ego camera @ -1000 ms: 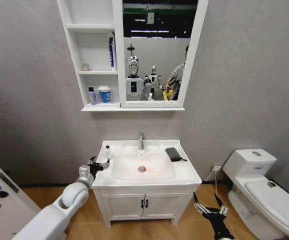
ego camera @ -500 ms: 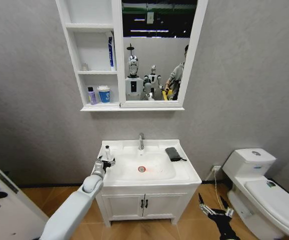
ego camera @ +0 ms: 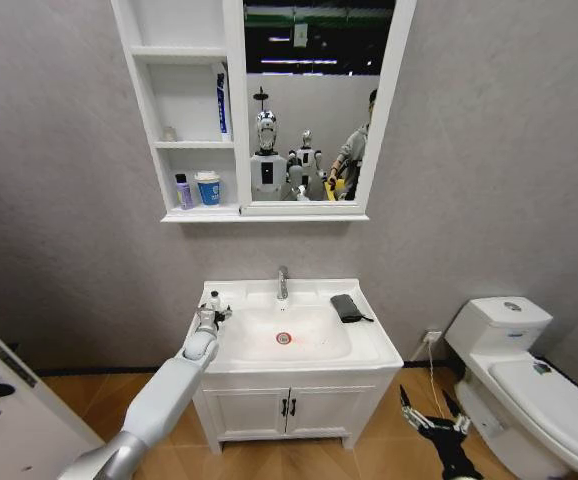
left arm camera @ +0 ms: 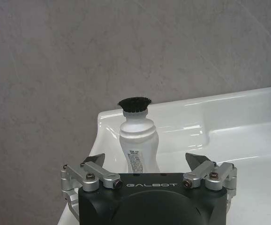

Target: Move facial cleanser and shampoo from washbasin to cabinet, then wipe washbasin with towel.

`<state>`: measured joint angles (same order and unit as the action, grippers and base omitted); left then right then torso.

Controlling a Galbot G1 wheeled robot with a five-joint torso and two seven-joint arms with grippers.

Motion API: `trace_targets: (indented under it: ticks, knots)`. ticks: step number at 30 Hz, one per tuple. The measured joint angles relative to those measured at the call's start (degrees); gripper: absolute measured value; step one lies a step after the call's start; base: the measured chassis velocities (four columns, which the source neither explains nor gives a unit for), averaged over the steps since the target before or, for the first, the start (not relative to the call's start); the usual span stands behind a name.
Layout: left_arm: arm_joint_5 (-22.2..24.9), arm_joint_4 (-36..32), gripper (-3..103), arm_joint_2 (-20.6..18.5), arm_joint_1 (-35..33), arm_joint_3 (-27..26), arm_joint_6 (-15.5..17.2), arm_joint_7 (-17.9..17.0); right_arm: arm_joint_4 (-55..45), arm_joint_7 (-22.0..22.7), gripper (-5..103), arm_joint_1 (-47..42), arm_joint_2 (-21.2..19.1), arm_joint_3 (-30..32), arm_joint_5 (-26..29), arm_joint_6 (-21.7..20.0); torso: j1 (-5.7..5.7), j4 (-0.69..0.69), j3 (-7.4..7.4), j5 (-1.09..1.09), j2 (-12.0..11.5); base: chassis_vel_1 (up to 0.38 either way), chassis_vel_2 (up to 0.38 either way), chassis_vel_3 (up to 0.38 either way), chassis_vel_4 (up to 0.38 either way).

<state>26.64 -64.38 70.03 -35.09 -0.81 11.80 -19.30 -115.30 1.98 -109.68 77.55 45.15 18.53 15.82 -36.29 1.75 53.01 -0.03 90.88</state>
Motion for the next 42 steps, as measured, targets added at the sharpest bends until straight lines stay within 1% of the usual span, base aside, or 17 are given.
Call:
trace_targets:
  ticks: [2, 4, 6, 8, 12, 18, 23, 26, 27, 30, 31, 33, 34, 37, 38, 40, 42]
  knots:
    - [-0.28, 0.76, 94, 0.65, 0.07, -0.46, -0.01, -0.30, 0.01, -0.01, 100, -0.03, 0.00, 0.14, 0.16, 0.02, 0.00, 0.00, 0.00, -0.01, 0.00, 0.000, 0.000, 0.000, 0.000]
    - [-0.63, 1.52, 83, 1.23, 0.15, -0.98, -0.03, -0.46, 0.01, -0.02, 100, -0.09, -0.03, 0.31, 0.30, 0.05, 0.00, 0.00, 0.00, -0.01, 0.00, 0.000, 0.000, 0.000, 0.000]
    - [-0.73, 1.82, 83, 1.34, 0.19, -1.13, -0.10, -0.35, 0.01, -0.03, 100, -0.15, -0.04, 0.38, 0.36, 0.06, 0.00, 0.00, 0.00, -0.01, 0.00, 0.000, 0.000, 0.000, 0.000]
    - [-0.65, 2.12, 72, 1.41, 0.32, -1.45, -0.14, -0.22, 0.01, -0.04, 100, -0.24, -0.04, 0.51, 0.44, 0.13, 0.00, 0.00, 0.00, -0.01, 0.00, 0.000, 0.000, 0.000, 0.000]
    - [-0.11, 2.17, 61, 1.40, 0.51, -1.67, -0.01, -0.20, 0.01, -0.06, 100, -0.37, 0.00, 0.56, 0.45, 0.27, 0.01, 0.00, 0.00, -0.01, 0.00, 0.000, 0.000, 0.000, 0.000]
    - [0.39, 1.93, 34, 0.95, 0.53, -1.77, 0.13, 0.03, 0.02, -0.09, 100, -0.55, 0.28, 0.57, 0.31, 0.55, 0.00, 0.00, 0.00, -0.01, 0.00, 0.000, 0.000, 0.000, 0.000]
    - [1.86, -1.22, 28, -0.97, -0.59, -1.44, 0.66, -0.29, 0.19, -0.11, 100, -0.34, 0.30, 0.53, 0.29, 0.61, 0.00, 0.00, 0.00, -0.02, 0.00, 0.000, 0.000, 0.000, 0.000]
    - [6.37, -12.88, 28, -6.01, -2.62, -0.64, 2.75, -1.79, 0.37, -0.13, 100, -0.11, 0.38, 0.36, 0.34, 0.63, 0.00, -0.01, 0.00, -0.02, -0.01, 0.000, 0.000, 0.000, 0.000]
    - [6.37, -12.88, 28, -6.01, -2.62, -0.64, 2.75, -1.79, 0.37, -0.13, 100, -0.11, 0.38, 0.36, 0.34, 0.63, 0.00, -0.01, 0.00, -0.02, -0.01, 0.000, 0.000, 0.000, 0.000]
    - [17.09, -29.29, 28, -12.85, -2.39, -0.65, 9.23, -5.38, 0.95, -0.35, 100, 0.10, 0.38, -0.13, 0.16, 0.75, 0.02, -0.01, -0.01, -0.02, 0.00, 0.000, 0.000, 0.000, 0.000]
    - [17.09, -29.29, 28, -12.85, -2.39, -0.65, 9.23, -5.38, 0.95, -0.35, 100, 0.10, 0.38, -0.13, 0.16, 0.75, 0.02, -0.01, -0.01, -0.02, 0.00, 0.000, 0.000, 0.000, 0.000]
    - [24.92, -37.44, 28, -17.13, 2.19, -0.18, 15.69, -8.53, 1.48, -0.51, 100, 0.54, 0.34, -0.51, -0.16, 0.81, 0.02, -0.02, -0.01, -0.01, 0.00, 0.000, 0.000, 0.000, 0.000]
    - [24.92, -37.44, 28, -17.13, 2.19, -0.18, 15.69, -8.53, 1.48, -0.51, 100, 0.54, 0.34, -0.51, -0.16, 0.81, 0.02, -0.02, -0.01, -0.01, 0.00, 0.000, 0.000, 0.000, 0.000]
    - [35.91, -40.92, 28, -20.18, 14.61, 2.72, 22.36, -12.99, 1.35, -0.57, 100, 0.83, 0.34, -0.84, -0.30, 0.84, 0.02, -0.01, -0.01, -0.02, 0.00, 0.000, 0.000, 0.000, 0.000]
    - [35.91, -40.92, 28, -20.18, 14.61, 2.72, 22.36, -12.99, 1.35, -0.57, 100, 0.83, 0.34, -0.84, -0.30, 0.84, 0.02, -0.01, -0.01, -0.02, 0.00, 0.000, 0.000, 0.000, 0.000]
    - [40.96, -38.92, 28, -19.90, 22.98, 5.34, 24.57, -14.73, 1.06, -0.60, 100, 0.88, 0.34, -0.79, -0.08, 0.84, 0.02, 0.00, -0.01, 0.02, 0.01, 0.000, 0.000, 0.000, 0.000]
    - [41.89, -37.82, 28, -19.62, 25.32, 6.20, 24.98, -15.03, 1.03, -0.60, 100, 0.87, 0.35, -0.70, 0.04, 0.87, 0.02, 0.00, -0.01, 0.02, 0.00, 0.000, 0.000, 0.000, 0.000]
